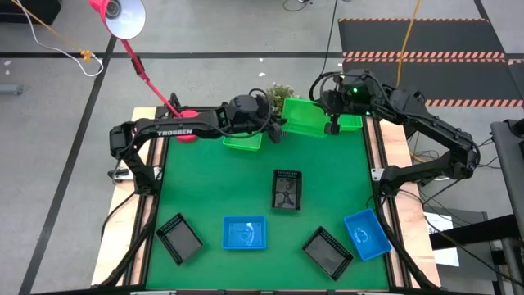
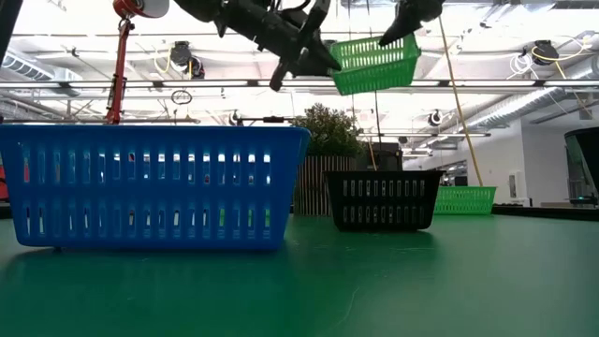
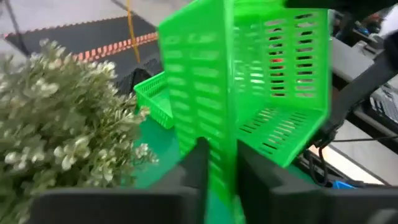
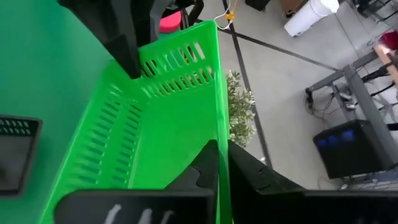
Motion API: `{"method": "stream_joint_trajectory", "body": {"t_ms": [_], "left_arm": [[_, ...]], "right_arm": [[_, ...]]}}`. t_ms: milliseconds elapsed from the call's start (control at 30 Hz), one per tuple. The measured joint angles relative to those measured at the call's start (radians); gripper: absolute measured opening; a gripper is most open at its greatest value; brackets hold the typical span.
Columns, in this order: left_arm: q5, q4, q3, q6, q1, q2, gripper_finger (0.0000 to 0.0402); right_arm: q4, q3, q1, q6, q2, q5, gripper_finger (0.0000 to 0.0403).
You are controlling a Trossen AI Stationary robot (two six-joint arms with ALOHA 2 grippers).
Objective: Stack baskets by color
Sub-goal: Stack the bottom left green bin on the top green bin
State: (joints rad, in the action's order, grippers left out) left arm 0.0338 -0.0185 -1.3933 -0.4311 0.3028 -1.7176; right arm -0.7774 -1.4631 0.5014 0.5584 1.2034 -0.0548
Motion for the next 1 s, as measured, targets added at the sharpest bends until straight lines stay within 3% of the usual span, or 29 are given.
{"method": "stream_joint_trajectory", "body": {"t_ms": [67,167,333,500,667,833,1000], "left_arm": [[0.001,-0.028,0.0,-0.05,0.01,0.0,0.0015],[0.002,-0.079,0.0,-0.084,0.024,0.0,0.001],[0.033,-0.125,0.0,-0.095,0.031,0.0,0.0008],[0.074,-0.119,0.0,-0.086,0.025,0.0,0.0007],[0.084,-0.133,0.0,-0.072,0.022,0.0,0.0006],[0.103,-0.137,0.0,-0.071,0.022,0.0,0.0008],[0.103,-0.136,0.0,-0.064,0.013,0.0,0.0007]], "right_arm": [[0.0,0.0,-0.001,-0.079,0.001,-0.006,0.0025],[-0.011,0.0,-0.023,-0.21,0.001,-0.077,0.0053],[-0.025,0.0,-0.105,-0.342,0.025,-0.231,0.0134],[0.007,-0.079,-0.173,-0.464,0.131,-0.305,0.02],[0.005,-0.25,-0.229,-0.364,0.288,-0.439,0.0201],[-0.022,-0.339,-0.219,-0.306,0.365,-0.349,0.0176],[-0.089,-0.343,-0.204,-0.303,0.383,-0.337,0.0138]]}}
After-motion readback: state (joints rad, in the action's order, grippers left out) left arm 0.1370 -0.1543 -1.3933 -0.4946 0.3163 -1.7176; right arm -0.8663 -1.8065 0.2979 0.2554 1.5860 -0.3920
